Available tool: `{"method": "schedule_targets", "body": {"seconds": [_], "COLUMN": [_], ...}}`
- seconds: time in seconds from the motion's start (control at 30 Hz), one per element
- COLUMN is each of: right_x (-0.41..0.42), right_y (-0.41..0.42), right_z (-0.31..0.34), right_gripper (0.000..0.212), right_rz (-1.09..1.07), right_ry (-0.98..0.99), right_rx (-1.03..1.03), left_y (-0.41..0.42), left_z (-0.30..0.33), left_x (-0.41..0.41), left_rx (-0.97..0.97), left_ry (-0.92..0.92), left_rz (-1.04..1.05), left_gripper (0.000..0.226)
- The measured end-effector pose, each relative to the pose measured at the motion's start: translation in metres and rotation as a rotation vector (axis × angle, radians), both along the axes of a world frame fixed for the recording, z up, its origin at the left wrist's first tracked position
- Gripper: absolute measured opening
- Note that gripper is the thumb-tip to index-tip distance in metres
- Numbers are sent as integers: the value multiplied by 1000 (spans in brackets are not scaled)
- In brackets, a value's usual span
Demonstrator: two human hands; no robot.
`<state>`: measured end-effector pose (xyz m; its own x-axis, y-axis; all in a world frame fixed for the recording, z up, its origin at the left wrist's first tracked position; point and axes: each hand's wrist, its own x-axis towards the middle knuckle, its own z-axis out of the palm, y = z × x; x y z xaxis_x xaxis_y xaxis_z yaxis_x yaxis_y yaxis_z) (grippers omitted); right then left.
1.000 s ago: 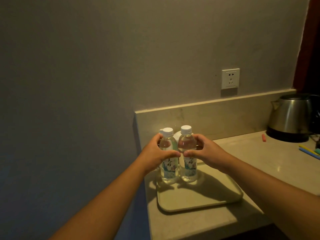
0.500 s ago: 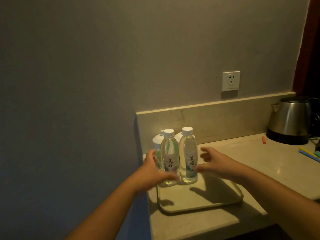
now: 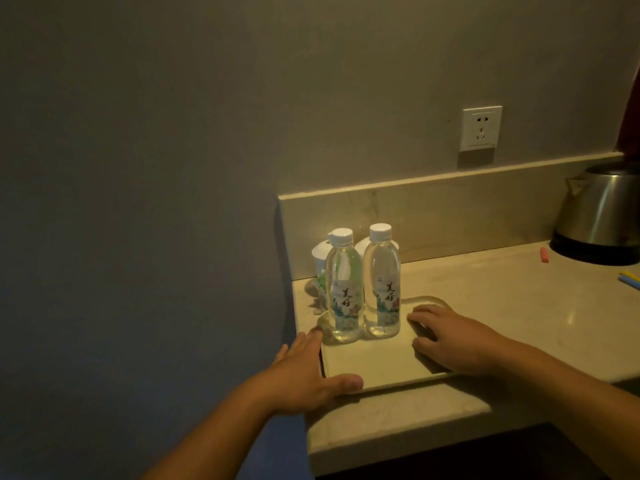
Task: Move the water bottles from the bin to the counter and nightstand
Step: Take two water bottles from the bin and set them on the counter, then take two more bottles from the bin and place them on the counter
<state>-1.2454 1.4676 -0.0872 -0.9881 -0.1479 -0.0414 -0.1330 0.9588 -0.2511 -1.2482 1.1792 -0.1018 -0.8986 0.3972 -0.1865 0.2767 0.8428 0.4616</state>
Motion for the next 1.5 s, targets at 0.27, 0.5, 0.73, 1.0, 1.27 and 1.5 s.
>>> {"method": "schedule_targets", "body": {"seconds": [0.27,0.5,0.73,1.0,1.27,1.5], "right_x": [40,35,38,105,103,38], "right_y": [-46,-222,-375,-541,-614,-657], "right_z": [23,46,12,-29,-74,-129], "right_gripper": [25,22,16,16,19,17], "right_rz": [-102,144,78,21,-64,-177], "right_ry": [434,-50,-342,-491,-515,-564], "right_rx": [-733,-1135,-1076,-1123,-1122,-1136], "left_y": [-18,-77,-208,-358,-448,-501], "left_z": [26,45,52,20,-38,-103], "left_x": [12,40,116,194,178,104], "left_rx": [435,1025,912,925,938,912], "left_ry": [79,121,300,245,125,70], "left_rz": [245,764,890,1052,1090,1073], "left_gripper": [40,16,28,25,20,21]}}
